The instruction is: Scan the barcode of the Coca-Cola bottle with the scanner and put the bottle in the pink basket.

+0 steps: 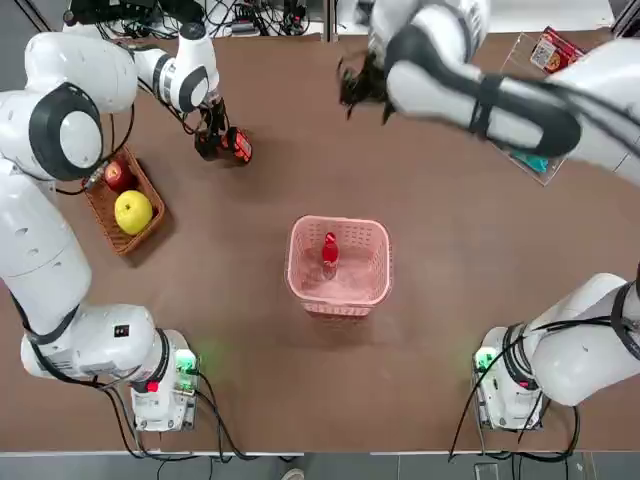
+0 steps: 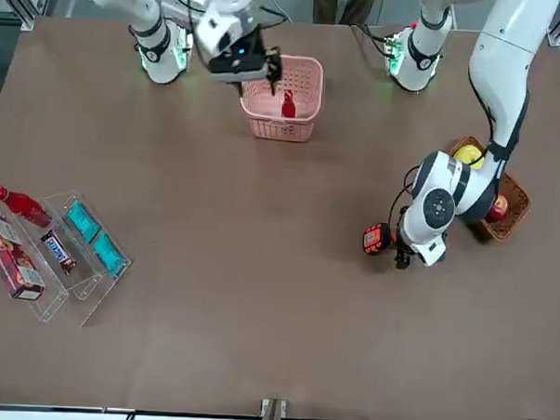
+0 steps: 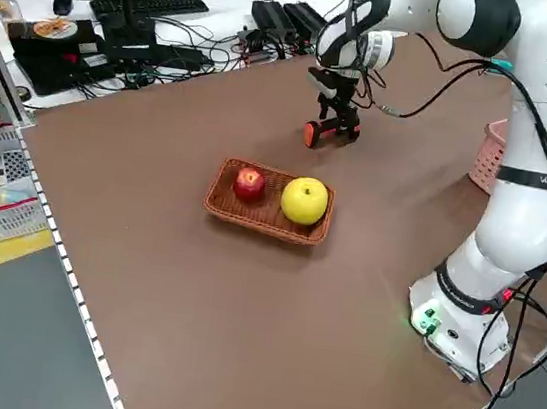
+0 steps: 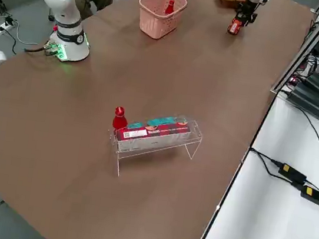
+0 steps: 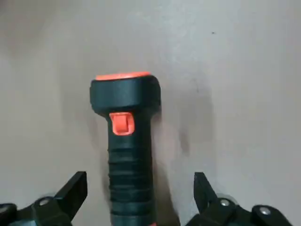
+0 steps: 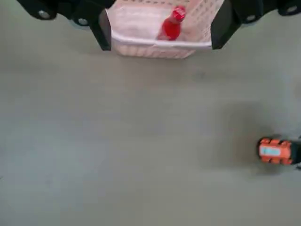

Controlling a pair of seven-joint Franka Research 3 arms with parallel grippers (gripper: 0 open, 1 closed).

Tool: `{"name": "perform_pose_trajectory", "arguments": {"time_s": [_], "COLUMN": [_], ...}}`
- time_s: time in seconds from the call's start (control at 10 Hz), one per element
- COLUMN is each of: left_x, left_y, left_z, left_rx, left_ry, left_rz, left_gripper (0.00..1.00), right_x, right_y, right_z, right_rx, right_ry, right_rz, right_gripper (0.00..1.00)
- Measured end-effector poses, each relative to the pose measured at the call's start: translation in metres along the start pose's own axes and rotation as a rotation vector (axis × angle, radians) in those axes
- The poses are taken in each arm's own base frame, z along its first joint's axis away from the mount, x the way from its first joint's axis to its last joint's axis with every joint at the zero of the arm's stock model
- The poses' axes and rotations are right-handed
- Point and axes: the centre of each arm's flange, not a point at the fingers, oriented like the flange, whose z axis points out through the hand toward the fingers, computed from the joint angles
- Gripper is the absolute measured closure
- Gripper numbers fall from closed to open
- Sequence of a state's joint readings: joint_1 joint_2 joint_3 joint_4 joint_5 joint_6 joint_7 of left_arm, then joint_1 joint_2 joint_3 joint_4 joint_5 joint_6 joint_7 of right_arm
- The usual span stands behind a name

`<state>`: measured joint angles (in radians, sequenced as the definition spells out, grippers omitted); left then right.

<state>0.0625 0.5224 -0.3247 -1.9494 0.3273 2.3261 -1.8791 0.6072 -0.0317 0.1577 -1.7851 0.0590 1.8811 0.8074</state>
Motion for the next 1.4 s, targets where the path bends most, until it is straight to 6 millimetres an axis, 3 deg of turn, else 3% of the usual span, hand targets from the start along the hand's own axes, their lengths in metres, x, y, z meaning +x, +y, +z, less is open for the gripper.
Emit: {"name": "perform_pose_trajectory", "arguments": {"time_s": [0.3, 0.5, 0.6, 0.7, 1.0, 1.2, 1.4], "left_x": [0.005, 0.019, 0.042, 0.078, 0.207, 0.264, 0.296], "left_y": [0.003, 0.005, 0.006, 0.007, 0.001, -0.012, -0.025], "left_z": [-0.027, -0.055, -0.076, -0.1, -0.178, -0.206, -0.228], "left_rx": [-0.036, -0.065, -0.082, -0.103, -0.152, -0.204, -0.203], "left_ry": [0.032, 0.096, 0.122, 0.146, 0.092, 0.045, 0.032], "left_rz": [0.076, 0.234, 0.343, 0.451, 0.737, 0.958, 1.064], "left_gripper": [0.0, 0.0, 0.0, 0.0, 0.0, 0.0, 0.0], "right_x": [0.093, 0.13, 0.144, 0.154, 0.168, 0.164, 0.161], "right_y": [0.115, 0.18, 0.212, 0.24, 0.312, 0.333, 0.339], "right_z": [-0.028, -0.051, -0.056, -0.064, -0.101, -0.13, -0.137], "right_rx": [-0.044, -0.042, -0.043, -0.047, -0.058, -0.072, -0.112], "right_ry": [-0.016, 0.008, 0.016, 0.019, 0.023, 0.016, 0.005], "right_rz": [0.004, 0.044, 0.047, 0.047, 0.053, 0.052, 0.052], "right_gripper": [0.01, 0.01, 0.01, 0.01, 0.01, 0.01, 0.01]}}
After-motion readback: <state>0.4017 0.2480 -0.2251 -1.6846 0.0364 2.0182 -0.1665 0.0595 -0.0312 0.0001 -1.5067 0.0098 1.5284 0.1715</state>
